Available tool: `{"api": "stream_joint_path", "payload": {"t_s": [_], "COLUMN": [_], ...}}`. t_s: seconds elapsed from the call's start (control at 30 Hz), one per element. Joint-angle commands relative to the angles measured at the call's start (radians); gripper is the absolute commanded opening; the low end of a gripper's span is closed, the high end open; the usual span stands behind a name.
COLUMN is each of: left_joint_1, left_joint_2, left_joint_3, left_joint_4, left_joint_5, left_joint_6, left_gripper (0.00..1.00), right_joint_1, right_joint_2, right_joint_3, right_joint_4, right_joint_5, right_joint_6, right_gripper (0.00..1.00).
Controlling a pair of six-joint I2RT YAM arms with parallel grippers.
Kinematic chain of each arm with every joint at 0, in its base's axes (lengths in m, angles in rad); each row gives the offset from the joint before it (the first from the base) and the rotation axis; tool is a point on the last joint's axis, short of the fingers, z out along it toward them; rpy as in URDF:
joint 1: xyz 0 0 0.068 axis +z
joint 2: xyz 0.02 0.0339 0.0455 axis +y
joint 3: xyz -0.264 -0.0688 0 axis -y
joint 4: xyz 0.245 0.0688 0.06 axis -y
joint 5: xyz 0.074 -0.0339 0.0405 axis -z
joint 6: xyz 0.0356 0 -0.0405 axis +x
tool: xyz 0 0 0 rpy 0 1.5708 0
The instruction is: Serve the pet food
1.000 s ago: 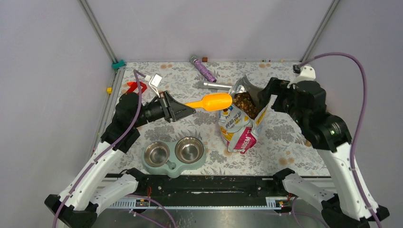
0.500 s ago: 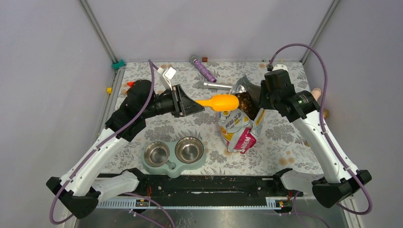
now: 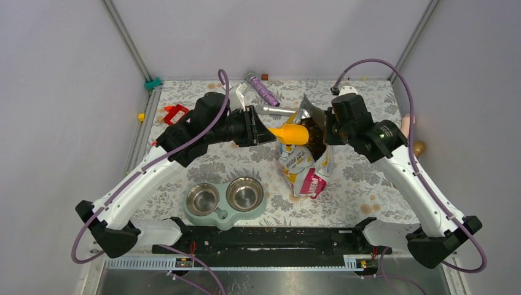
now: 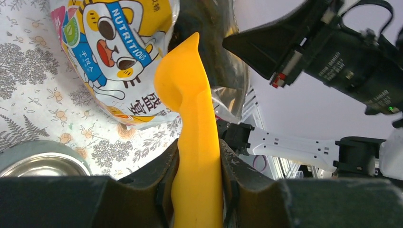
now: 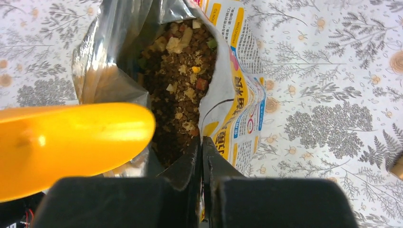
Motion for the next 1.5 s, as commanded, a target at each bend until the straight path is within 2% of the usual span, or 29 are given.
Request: {"api": "stream_joint_path", "payload": {"t_s": [0.0,0.1,0.23,0.53,0.67,0.77,0.97,1.03,1.13,1.3,1.47], "left_joint_1": [-0.031,-0.060,-0.075,-0.076,-0.077,-0.076,-0.078,-0.078,-0.081,-0.079,-0.061], "left_joint_2": [0.011,0.042,0.086,0.294,0.329,0.382,0.500,0.533,0.556,0.546,0.463], "left_joint_3": [0.084,0.145,0.208,0.426,0.424,0.483,0.514,0.496,0.431,0.324,0.106], "left_joint_4": [-0.053,-0.128,-0.194,-0.627,-0.683,-0.732,-0.732,-0.711,-0.584,-0.311,0.018], "left_joint_5": [-0.085,-0.193,-0.238,-0.444,-0.545,-0.610,-0.607,-0.570,-0.436,-0.226,-0.022], "left_joint_6": [0.014,0.021,0.021,-0.006,-0.037,-0.054,-0.044,-0.031,0.015,0.010,-0.078], "left_gripper": [0.00,0.00,0.00,0.00,0.00,0.00,0.00,0.00,0.00,0.00,0.00], "right_joint_1": [0.087,0.140,0.218,0.325,0.356,0.386,0.413,0.413,0.414,0.412,0.390], "right_joint_2": [-0.049,-0.033,0.014,0.028,0.041,0.057,0.080,0.080,0.088,0.071,0.003], "right_joint_3": [0.060,0.083,0.127,0.138,0.137,0.132,0.128,0.127,0.124,0.073,-0.051], "right_joint_4": [0.093,0.101,0.103,0.136,0.141,0.156,0.155,0.157,0.159,0.138,0.139], "right_joint_5": [0.007,0.039,0.111,0.330,0.380,0.404,0.457,0.468,0.487,0.538,0.594], "right_joint_6": [0.035,0.023,0.005,0.034,0.032,0.022,0.024,0.024,0.008,0.028,0.127], "right_gripper": [0.00,0.00,0.00,0.00,0.00,0.00,0.00,0.00,0.00,0.00,0.00]}}
